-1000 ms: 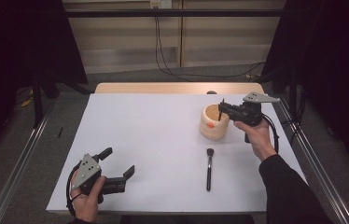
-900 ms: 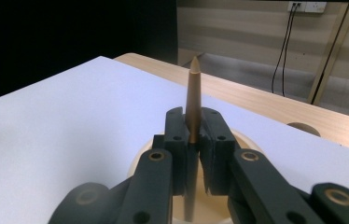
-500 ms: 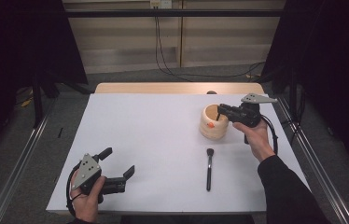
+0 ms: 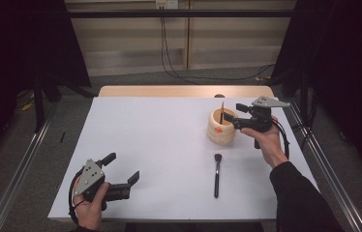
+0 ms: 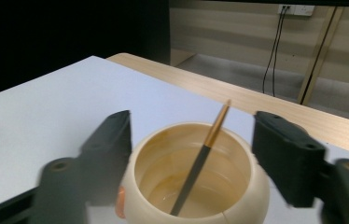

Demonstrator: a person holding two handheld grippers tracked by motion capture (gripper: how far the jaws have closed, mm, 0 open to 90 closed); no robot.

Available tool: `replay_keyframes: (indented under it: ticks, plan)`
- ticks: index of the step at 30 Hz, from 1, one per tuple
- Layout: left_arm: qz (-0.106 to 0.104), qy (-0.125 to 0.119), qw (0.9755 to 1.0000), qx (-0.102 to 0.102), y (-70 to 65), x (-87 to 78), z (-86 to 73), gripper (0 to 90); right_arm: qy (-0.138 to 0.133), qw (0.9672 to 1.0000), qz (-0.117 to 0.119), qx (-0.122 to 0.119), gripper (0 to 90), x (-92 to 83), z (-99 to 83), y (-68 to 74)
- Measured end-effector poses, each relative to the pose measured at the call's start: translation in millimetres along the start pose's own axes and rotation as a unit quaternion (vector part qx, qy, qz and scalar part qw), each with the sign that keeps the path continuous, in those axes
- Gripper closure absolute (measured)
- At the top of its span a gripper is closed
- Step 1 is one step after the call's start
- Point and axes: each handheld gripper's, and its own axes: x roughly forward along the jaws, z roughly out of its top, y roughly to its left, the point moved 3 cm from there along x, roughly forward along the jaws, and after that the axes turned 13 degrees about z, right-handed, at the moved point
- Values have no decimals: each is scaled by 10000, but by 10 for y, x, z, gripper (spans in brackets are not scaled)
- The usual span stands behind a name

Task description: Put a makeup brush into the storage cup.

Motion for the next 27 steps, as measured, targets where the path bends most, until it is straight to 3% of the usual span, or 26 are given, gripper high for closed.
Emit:
replay_keyframes:
  ticks: [6, 8, 13, 18, 27]
  plan:
    - [5, -30, 10000, -3, -6, -2, 4, 21, -61, 9999, -129, 19, 6, -8, -4, 6]
    - [23, -84, 9999, -70, -2, -1, 5, 21, -115, 9999, -81, -45, 5, -22, -17, 18]
    - [31, -175, 9998, -88, -21, -6, 15, 25, -263, 9996, -60, 132, 7, -70, -13, 26]
    - [69, -195, 9998, -73, -47, -16, 20, 21, -295, 9990, -337, 55, 2, -146, -51, 69]
    - [88, -192, 9997, -116, -12, -19, 15, 18, -361, 9986, -386, -36, 2, -333, -124, 172]
